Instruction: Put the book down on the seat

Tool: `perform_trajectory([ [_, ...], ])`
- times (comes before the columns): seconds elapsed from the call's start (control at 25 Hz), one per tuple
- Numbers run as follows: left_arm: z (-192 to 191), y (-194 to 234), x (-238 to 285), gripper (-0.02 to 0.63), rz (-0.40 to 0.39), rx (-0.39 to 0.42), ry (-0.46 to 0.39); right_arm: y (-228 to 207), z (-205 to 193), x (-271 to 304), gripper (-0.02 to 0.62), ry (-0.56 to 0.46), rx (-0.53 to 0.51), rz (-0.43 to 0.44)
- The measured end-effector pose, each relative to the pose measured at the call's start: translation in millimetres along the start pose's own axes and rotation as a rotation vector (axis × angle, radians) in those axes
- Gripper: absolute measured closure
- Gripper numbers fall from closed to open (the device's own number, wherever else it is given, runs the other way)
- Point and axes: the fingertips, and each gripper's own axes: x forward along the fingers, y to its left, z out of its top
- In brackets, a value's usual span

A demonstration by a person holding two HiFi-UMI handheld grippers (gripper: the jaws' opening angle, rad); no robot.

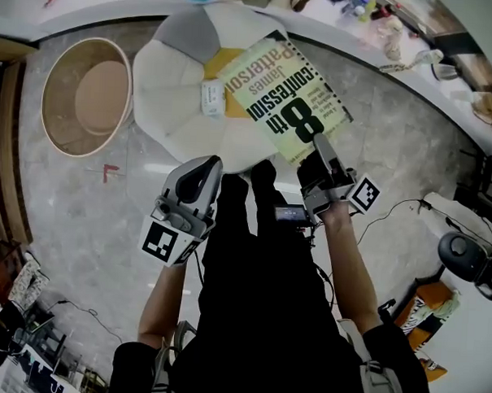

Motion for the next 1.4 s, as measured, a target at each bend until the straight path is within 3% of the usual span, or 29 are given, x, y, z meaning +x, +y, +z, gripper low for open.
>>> perform_trajectory([
  [0.24, -11, -9, 3, 0.594, 0.034, -0.011, 0.013, -23, 7, 2, 0.413, 0.034, -0.002, 0.038],
  [0.68, -33, -10, 11, 0.595, 0.104, -0.029, 0.040, -69, 22, 5, 0.413, 0.142, -0.036, 0.033],
  [1.0, -94, 35, 57, 0.595, 0.130, -0.068, 0.078, -175, 48, 32, 0.413, 0.176, -0.036, -0.029],
  [1.4, -132, 45, 75, 0.594, 0.126, -0.090, 0.092, -255, 36, 20, 0.413, 0.212, 0.008, -0.076],
])
